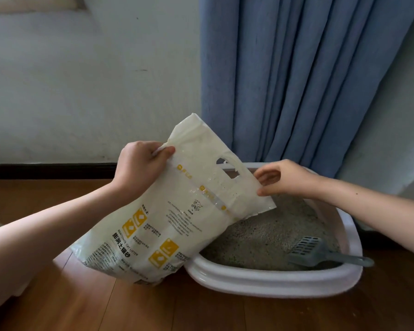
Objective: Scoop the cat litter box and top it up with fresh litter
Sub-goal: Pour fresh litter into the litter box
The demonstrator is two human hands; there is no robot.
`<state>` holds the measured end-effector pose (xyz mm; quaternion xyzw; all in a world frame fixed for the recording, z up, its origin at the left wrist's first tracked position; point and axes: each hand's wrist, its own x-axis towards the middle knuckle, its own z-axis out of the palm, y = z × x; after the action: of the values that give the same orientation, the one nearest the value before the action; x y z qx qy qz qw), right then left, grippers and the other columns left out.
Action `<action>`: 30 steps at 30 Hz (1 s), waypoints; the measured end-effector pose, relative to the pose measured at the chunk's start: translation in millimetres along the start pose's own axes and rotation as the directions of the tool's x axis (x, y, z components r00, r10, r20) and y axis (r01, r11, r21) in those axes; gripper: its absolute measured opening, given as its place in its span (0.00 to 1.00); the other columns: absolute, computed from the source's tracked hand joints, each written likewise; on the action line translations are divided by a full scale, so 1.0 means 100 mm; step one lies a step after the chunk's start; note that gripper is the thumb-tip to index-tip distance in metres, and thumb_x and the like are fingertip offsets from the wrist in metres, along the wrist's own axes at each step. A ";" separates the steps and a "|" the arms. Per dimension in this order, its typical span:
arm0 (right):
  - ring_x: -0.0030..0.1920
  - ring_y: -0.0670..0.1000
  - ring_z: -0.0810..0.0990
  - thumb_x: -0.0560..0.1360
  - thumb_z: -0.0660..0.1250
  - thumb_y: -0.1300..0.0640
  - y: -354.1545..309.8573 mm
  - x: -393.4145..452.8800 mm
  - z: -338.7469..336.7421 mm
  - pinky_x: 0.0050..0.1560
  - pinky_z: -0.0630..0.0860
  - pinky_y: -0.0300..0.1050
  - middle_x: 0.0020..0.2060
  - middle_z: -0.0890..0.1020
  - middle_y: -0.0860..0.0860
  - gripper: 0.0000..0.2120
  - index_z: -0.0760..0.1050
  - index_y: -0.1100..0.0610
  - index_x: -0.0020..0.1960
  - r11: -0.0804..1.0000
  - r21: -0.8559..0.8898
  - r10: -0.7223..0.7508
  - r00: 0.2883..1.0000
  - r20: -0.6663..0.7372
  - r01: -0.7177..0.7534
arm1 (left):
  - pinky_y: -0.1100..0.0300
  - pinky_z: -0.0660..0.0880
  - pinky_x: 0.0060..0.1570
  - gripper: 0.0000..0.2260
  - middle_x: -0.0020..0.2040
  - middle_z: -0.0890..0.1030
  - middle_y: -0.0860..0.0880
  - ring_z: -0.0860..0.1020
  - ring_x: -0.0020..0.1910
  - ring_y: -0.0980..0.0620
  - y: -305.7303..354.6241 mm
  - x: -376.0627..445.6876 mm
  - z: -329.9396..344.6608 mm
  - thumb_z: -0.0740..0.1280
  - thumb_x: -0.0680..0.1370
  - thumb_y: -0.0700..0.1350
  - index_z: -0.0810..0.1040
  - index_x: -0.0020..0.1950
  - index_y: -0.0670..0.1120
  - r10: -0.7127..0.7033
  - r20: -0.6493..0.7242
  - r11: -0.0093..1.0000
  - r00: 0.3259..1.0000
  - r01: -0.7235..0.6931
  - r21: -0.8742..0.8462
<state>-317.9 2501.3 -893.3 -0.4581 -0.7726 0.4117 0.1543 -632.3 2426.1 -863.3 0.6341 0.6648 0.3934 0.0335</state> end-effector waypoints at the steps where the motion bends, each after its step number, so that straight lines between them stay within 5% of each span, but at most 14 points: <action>1: 0.49 0.41 0.81 0.65 0.79 0.58 0.06 0.01 -0.01 0.54 0.78 0.39 0.47 0.83 0.44 0.17 0.80 0.49 0.51 1.000 -0.006 0.007 0.999 -0.049 -0.007 | 0.58 0.60 0.28 0.19 0.24 0.62 0.51 0.61 0.26 0.53 0.00 0.00 0.00 0.67 0.78 0.48 0.71 0.29 0.43 -0.001 -0.001 1.000 1.000 0.001 -0.004; 4: 0.52 0.44 0.77 0.63 0.80 0.56 0.25 0.00 -0.05 0.54 0.75 0.42 0.49 0.79 0.46 0.21 0.75 0.48 0.51 0.990 -0.085 0.107 0.988 -0.111 -0.117 | 0.56 0.60 0.29 0.19 0.25 0.63 0.51 0.60 0.26 0.53 0.00 -0.01 0.01 0.67 0.79 0.48 0.71 0.29 0.42 0.003 0.000 1.000 1.000 -0.003 -0.016; 8: 0.47 0.43 0.80 0.65 0.79 0.51 0.41 -0.03 0.09 0.48 0.77 0.39 0.48 0.82 0.45 0.20 0.78 0.51 0.54 0.944 -0.217 0.271 0.959 0.080 -0.249 | 0.57 0.61 0.30 0.19 0.26 0.64 0.50 0.61 0.27 0.51 0.00 -0.02 0.00 0.67 0.79 0.48 0.71 0.29 0.43 0.003 0.000 1.000 1.000 -0.003 -0.029; 13: 0.31 0.47 0.81 0.71 0.73 0.66 0.40 -0.06 0.22 0.33 0.76 0.37 0.30 0.83 0.52 0.01 0.82 0.62 0.41 0.976 -0.089 0.202 0.978 0.042 -0.198 | 0.57 0.61 0.30 0.20 0.24 0.63 0.53 0.60 0.26 0.54 -0.01 -0.03 -0.01 0.67 0.79 0.48 0.69 0.27 0.46 -0.007 -0.003 0.999 1.000 0.007 -0.045; 17: 0.34 0.50 0.82 0.71 0.73 0.66 0.30 -0.03 0.16 0.40 0.81 0.44 0.33 0.84 0.56 0.01 0.82 0.64 0.43 0.979 -0.081 0.192 0.981 0.036 -0.188 | 0.57 0.60 0.31 0.21 0.25 0.62 0.54 0.59 0.27 0.53 -0.07 -0.02 -0.06 0.67 0.79 0.48 0.68 0.27 0.45 -0.022 -0.024 0.997 0.999 0.020 -0.078; 25: 0.37 0.47 0.83 0.75 0.70 0.62 0.05 -0.08 0.14 0.38 0.79 0.36 0.37 0.85 0.54 0.06 0.82 0.65 0.44 0.989 -0.058 0.137 0.990 0.012 -0.136 | 0.58 0.59 0.30 0.23 0.22 0.62 0.55 0.59 0.26 0.54 -0.15 -0.06 -0.18 0.67 0.79 0.47 0.68 0.23 0.53 -0.057 -0.056 0.990 0.997 0.049 -0.132; 30: 0.31 0.42 0.81 0.76 0.68 0.61 -0.19 -0.09 0.12 0.34 0.74 0.32 0.31 0.84 0.51 0.08 0.82 0.62 0.40 0.988 -0.135 0.064 0.997 -0.041 -0.069 | 0.58 0.63 0.32 0.20 0.25 0.65 0.53 0.63 0.28 0.52 -0.28 -0.10 -0.28 0.68 0.78 0.47 0.72 0.27 0.43 -0.079 -0.101 0.979 0.992 0.058 -0.197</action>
<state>-331.4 2483.3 -884.5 -0.5008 -0.7802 0.3541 0.1229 -668.6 2407.4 -864.3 0.5823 0.6457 0.4885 0.0724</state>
